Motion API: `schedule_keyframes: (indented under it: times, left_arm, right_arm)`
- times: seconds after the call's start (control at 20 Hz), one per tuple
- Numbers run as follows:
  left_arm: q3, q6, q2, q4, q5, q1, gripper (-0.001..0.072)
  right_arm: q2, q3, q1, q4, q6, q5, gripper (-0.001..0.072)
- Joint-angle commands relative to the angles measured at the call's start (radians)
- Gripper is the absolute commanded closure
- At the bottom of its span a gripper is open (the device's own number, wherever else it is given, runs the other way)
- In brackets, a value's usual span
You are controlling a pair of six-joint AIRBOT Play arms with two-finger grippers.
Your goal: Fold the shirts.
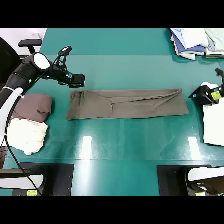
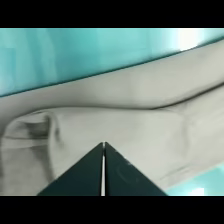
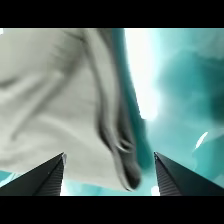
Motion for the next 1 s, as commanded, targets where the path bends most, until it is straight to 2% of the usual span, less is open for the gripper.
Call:
schedule_keyframes:
  times: [0.0,0.1,0.25,0.35,0.45,0.55,0.7,0.95]
  left_arm:
    - [0.007,-0.002,-0.001,-0.127,0.028,-0.002,0.0675]
    - [0.007,-0.005,-0.002,-0.148,0.048,-0.024,0.0675]
    - [0.008,-0.034,-0.022,-0.149,0.098,-0.098,0.0675]
    - [0.013,-0.055,-0.058,-0.161,0.172,-0.154,0.0676]
    - [0.048,-0.064,-0.123,-0.195,0.212,-0.205,0.0676]
    - [0.108,-0.064,-0.197,-0.208,0.201,-0.253,0.0676]
    - [0.209,-0.065,-0.304,-0.218,0.201,-0.307,0.0676]
    - [0.341,-0.089,-0.443,-0.232,0.180,-0.381,0.0676]
  right_arm:
    - [-0.028,-0.092,-0.058,0.057,-0.056,-0.010,0.0096]
    - [-0.058,-0.116,-0.048,0.150,-0.087,-0.031,0.0156]
    - [-0.098,-0.114,0.010,0.234,-0.102,-0.071,0.0168]
    - [-0.114,-0.114,0.067,0.232,-0.112,-0.079,0.0372]
    - [-0.103,-0.113,0.103,0.233,-0.144,-0.082,0.0681]
    - [-0.058,-0.087,0.108,0.233,-0.147,-0.066,0.0694]
    - [0.047,0.022,0.116,0.254,-0.138,0.040,0.0694]
    - [0.211,0.189,0.239,0.377,-0.063,0.034,0.0694]
